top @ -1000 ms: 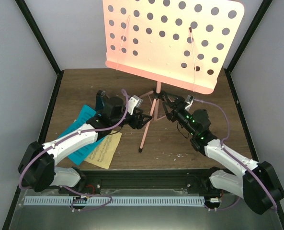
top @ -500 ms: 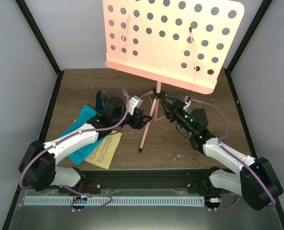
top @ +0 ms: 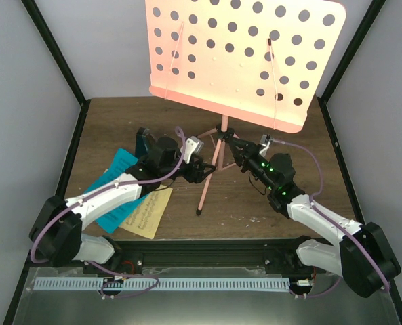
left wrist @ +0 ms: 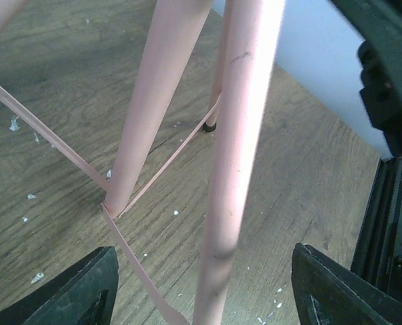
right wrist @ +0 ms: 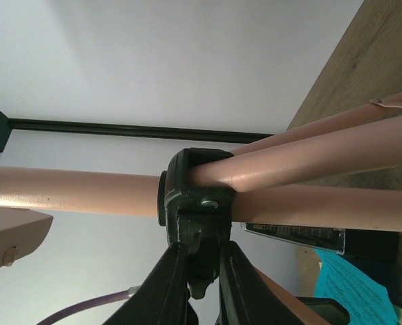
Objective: Pack up the instrument practice props
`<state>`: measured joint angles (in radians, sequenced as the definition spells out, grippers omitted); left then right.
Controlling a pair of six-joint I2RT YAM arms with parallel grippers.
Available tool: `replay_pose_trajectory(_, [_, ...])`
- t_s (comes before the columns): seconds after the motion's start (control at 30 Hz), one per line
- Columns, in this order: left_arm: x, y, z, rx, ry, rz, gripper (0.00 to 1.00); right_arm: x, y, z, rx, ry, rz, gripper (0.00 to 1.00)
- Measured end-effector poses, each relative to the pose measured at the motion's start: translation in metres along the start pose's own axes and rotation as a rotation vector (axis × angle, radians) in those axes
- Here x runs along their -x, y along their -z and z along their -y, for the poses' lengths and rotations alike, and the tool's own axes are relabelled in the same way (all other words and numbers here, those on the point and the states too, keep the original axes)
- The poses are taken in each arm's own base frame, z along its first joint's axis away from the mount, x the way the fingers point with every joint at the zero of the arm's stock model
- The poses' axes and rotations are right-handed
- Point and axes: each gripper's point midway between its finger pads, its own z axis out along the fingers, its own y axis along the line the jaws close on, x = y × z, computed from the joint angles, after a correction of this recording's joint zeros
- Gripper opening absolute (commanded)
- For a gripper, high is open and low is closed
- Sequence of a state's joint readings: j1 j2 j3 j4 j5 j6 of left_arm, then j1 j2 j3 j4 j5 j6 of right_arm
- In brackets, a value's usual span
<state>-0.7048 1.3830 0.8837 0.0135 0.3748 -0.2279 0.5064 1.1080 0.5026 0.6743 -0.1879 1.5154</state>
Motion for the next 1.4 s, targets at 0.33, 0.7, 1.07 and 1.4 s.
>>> replay_pose_trajectory(0.33, [-0.013,-0.024,-0.01,-0.003,0.023,-0.053,0.4,0.001,0.001,0.001,-0.011,0.209,0.004,0.03])
replay_pose_trajectory(0.7, [-0.016,-0.032,0.007,-0.081,-0.045,-0.069,0.04,0.001,0.01,0.0,-0.045,0.724,-0.001,0.02])
replay_pose_trajectory(1.07, [-0.018,-0.032,0.011,-0.097,-0.084,-0.075,0.0,0.001,0.016,0.0,-0.068,1.512,-0.034,0.05])
replay_pose_trajectory(1.4, [-0.018,-0.03,0.009,-0.083,-0.07,-0.08,0.41,0.008,0.034,-0.029,-0.084,1.822,0.032,0.68])
